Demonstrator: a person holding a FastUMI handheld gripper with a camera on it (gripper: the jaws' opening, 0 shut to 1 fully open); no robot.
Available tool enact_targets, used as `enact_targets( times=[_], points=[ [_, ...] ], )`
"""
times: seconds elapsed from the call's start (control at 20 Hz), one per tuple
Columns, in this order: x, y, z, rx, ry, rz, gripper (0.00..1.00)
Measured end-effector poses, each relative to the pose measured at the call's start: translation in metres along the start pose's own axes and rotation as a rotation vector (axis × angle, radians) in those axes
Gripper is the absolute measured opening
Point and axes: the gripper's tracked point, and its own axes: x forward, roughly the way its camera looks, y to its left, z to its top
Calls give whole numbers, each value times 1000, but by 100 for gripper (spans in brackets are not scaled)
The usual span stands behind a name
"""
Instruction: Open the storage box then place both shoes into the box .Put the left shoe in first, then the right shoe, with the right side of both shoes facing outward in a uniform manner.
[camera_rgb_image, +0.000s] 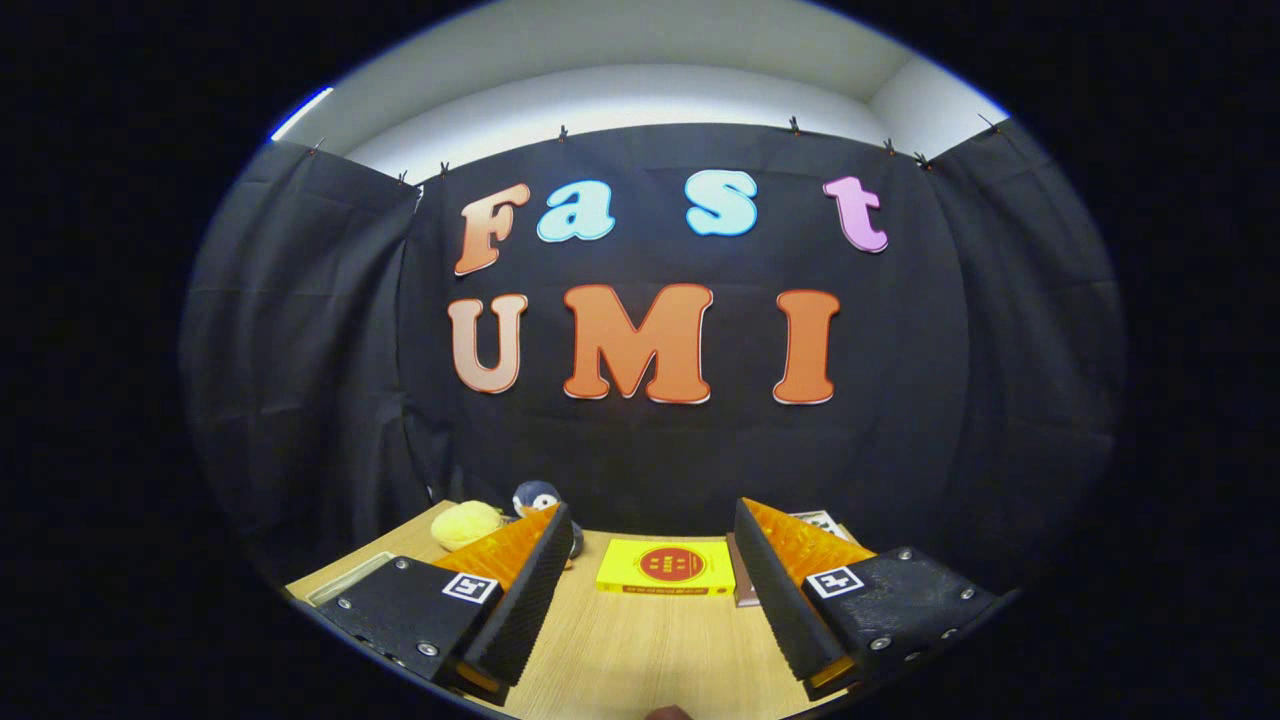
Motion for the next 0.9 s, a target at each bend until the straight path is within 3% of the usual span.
enact_targets(
  times=[0.3,0.9],
  points=[
    [-5,-21,19,1,-105,-36,96],
    [-6,2,29,-45,-154,-13,96]
  ],
)
